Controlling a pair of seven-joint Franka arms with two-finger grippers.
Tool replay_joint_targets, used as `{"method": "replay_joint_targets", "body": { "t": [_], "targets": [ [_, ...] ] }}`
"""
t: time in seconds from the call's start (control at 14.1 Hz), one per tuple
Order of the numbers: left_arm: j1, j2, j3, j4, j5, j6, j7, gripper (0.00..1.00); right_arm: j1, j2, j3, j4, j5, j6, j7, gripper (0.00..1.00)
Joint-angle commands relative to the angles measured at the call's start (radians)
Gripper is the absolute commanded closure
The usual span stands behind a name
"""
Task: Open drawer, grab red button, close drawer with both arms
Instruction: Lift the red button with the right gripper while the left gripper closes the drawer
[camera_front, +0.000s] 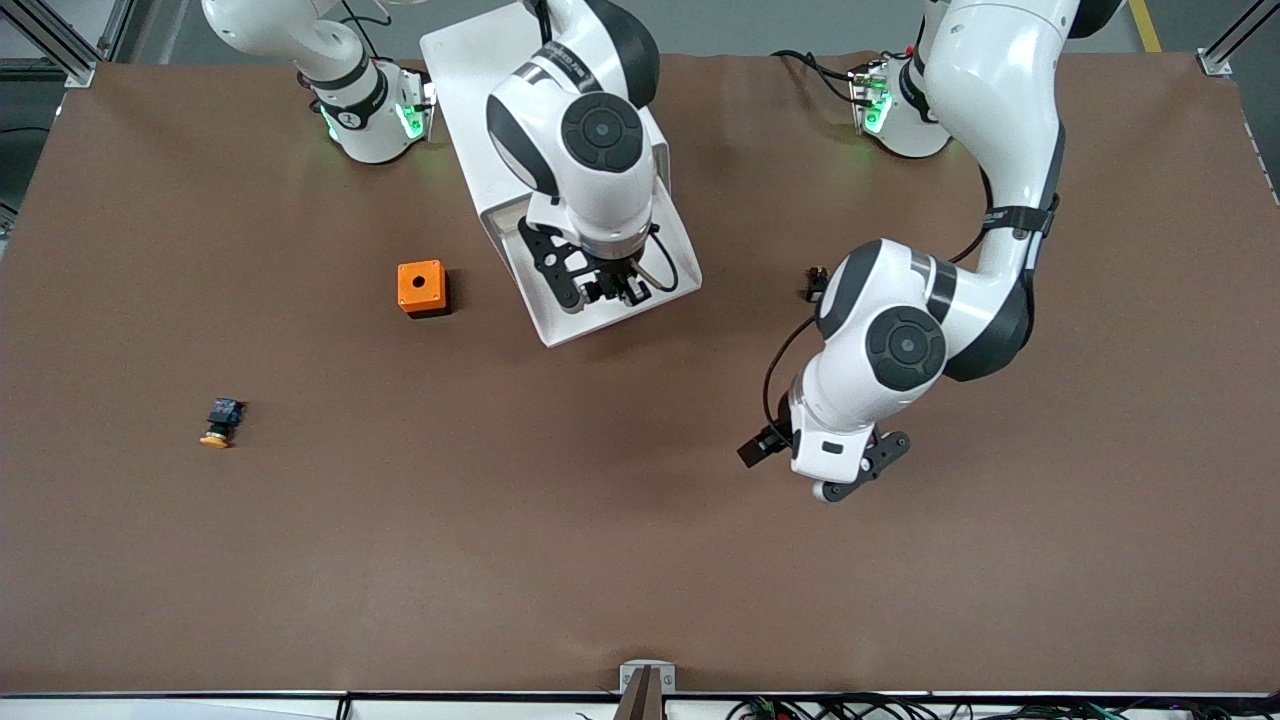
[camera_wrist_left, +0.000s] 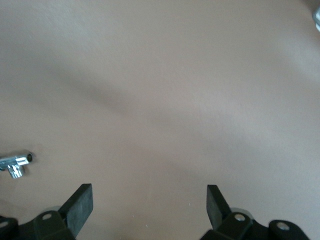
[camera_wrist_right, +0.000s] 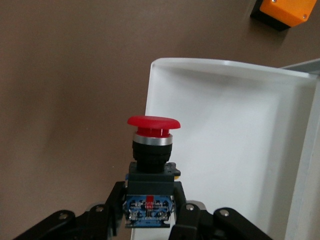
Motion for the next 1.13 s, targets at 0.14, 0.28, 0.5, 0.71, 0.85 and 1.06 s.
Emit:
{"method": "replay_joint_targets", "body": {
  "t": [0.14, 0.28, 0.5, 0.71, 0.85, 1.06],
  "targets": [
    [-0.060, -0.017, 0.000, -0.037, 0.018, -0.002, -0.048, 0.00, -0.084, -0.072, 0.006, -0.007, -0.012, -0.069, -0.219, 1.00],
    [-0.093, -0.009, 0.003, -0.046, 0.024, -0.002, -0.048, 0.00, -0.123, -0.088, 0.006, -0.015, -0.036, -0.086, -0.346, 1.00],
    [-0.123, 0.014, -0.002, -0.045, 0.059, -0.001, -0.048, 0.00, -0.160, -0.101, 0.006, -0.035, -0.075, -0.074, -0.495, 1.00],
    [-0.153, 0.026, -0.002, -0.042, 0.061, -0.001, -0.039, 0.00, -0.192, -0.134, 0.006, -0.083, -0.081, -0.040, -0.624, 1.00],
    [-0.169, 0.038, -0.002, -0.042, 0.058, 0.001, -0.038, 0.00, -0.207, -0.219, 0.006, -0.224, -0.081, 0.073, -0.701, 1.00],
    [-0.193, 0.040, -0.003, -0.042, 0.047, 0.001, -0.038, 0.00, -0.243, -0.316, 0.006, -0.441, -0.081, 0.233, -0.825, 1.00]
  ]
}}
